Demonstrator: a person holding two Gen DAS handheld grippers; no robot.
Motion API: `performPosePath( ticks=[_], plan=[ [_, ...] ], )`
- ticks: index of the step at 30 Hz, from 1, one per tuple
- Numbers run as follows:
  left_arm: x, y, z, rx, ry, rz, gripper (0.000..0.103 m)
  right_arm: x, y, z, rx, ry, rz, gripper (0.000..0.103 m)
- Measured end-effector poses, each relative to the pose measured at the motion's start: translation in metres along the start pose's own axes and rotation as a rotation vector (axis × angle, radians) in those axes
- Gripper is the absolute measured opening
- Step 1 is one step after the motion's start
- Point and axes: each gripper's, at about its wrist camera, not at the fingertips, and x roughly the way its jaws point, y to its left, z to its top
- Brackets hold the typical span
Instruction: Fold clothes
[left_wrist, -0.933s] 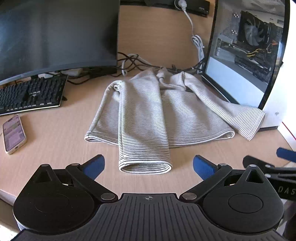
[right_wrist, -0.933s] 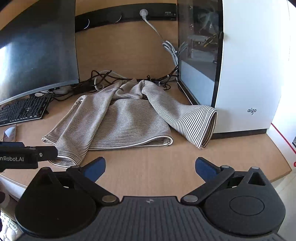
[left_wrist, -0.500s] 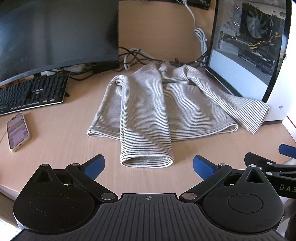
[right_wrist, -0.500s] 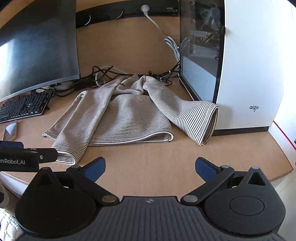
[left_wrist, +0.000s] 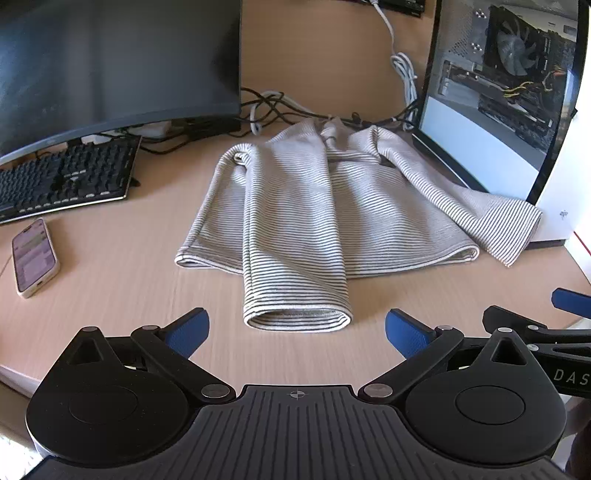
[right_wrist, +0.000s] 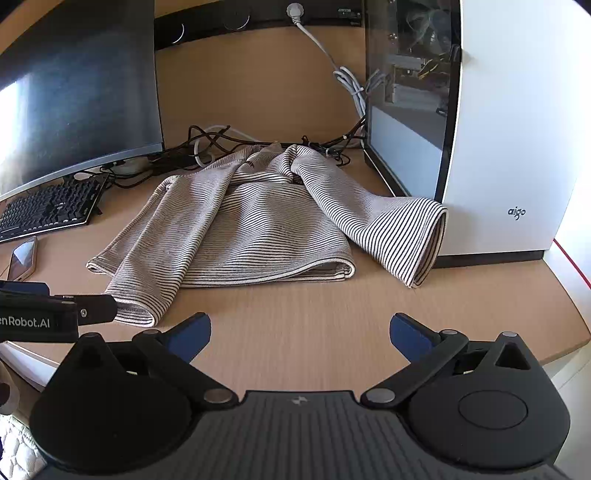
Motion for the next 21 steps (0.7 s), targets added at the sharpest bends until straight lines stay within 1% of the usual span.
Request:
performPosePath(
  ticks=[21],
  plan=[
    [0.0037, -0.0047, -0.0009, -0.001, 0.013, 0.008, 0.103, 0.0056, -0.0029, -0.0015, 0.01, 0.018, 0.01, 0.103]
  ],
)
